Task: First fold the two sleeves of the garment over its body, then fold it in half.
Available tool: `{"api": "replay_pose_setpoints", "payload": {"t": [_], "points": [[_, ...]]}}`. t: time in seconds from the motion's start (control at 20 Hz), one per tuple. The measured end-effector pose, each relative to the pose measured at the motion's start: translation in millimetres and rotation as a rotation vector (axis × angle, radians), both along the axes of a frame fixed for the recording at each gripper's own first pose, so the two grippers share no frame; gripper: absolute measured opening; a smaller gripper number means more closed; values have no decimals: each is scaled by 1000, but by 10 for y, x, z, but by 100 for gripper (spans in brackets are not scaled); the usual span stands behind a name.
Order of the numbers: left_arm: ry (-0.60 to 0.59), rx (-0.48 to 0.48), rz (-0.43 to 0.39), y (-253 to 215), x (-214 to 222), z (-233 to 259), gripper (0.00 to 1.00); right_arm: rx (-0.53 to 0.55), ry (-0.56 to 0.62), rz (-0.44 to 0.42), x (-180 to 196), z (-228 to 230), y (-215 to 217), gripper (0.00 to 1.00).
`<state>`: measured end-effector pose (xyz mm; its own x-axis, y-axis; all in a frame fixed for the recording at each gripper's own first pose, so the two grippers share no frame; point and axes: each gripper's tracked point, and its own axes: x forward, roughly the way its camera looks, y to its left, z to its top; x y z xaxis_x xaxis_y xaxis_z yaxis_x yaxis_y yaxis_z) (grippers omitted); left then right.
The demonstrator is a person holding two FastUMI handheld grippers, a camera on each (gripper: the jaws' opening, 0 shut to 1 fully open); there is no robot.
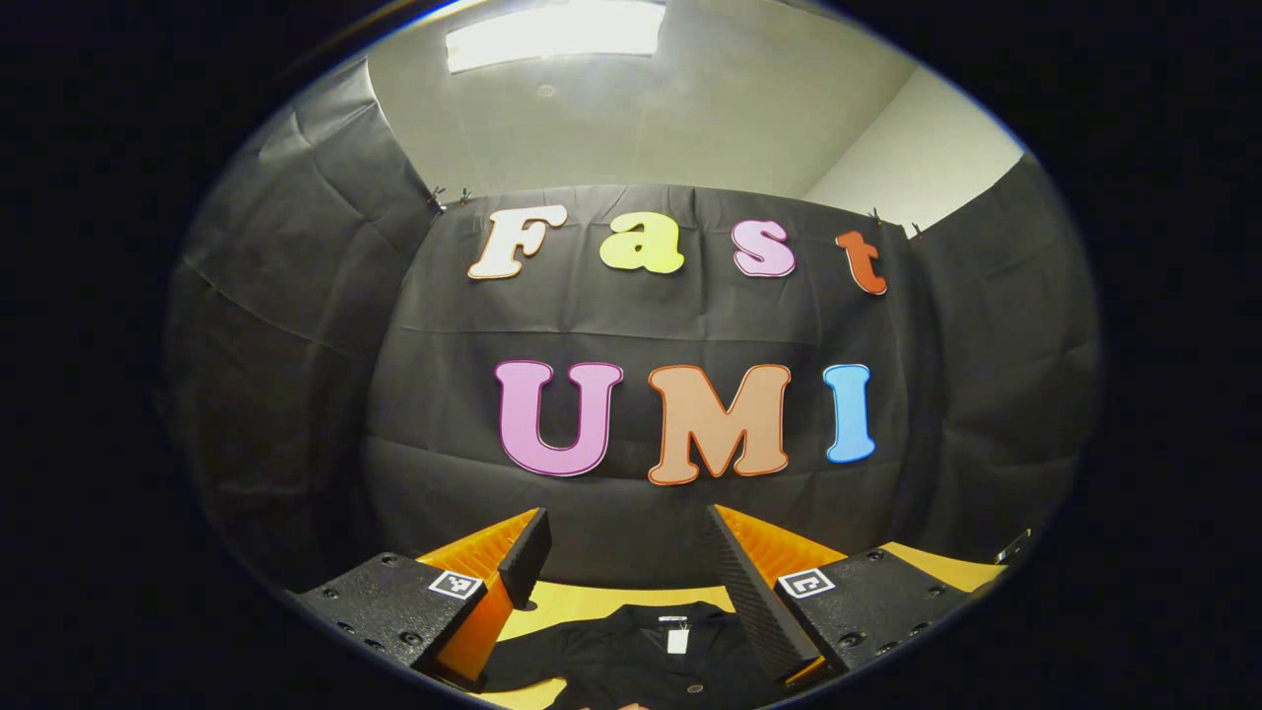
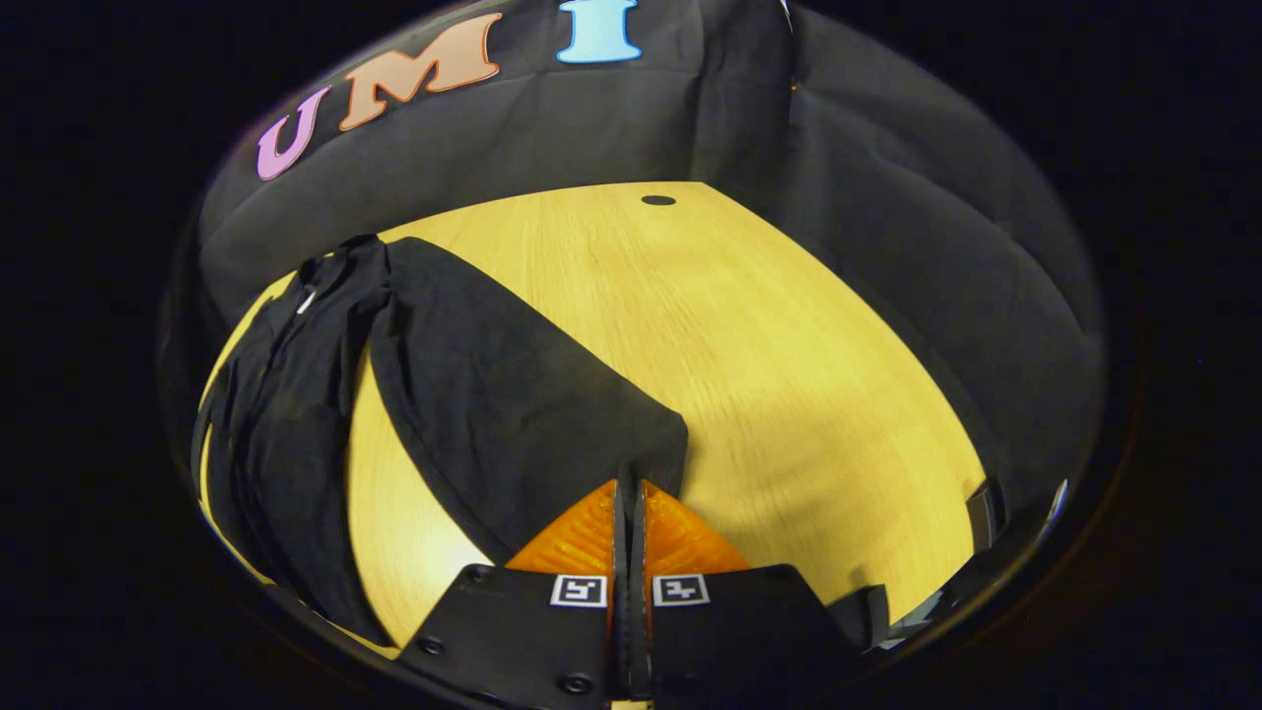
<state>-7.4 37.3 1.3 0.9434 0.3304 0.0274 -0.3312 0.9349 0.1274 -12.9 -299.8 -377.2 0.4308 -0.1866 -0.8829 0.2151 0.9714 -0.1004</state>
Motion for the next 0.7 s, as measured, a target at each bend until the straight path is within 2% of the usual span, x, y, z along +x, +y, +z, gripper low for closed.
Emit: {"api": "replay_pose_setpoints", "payload": {"t": [0.3, 0.45, 0.7], "points": [[-16, 6, 46, 254, -233, 111, 92, 121, -178, 37, 728, 611, 654, 2], [-21, 3, 71, 403, -386, 135, 92, 156, -243, 96, 1061, 873, 1008, 3], [-38, 18, 124, 700, -658, 228, 92, 211, -310, 200, 1360, 1207, 1710, 2]]}}
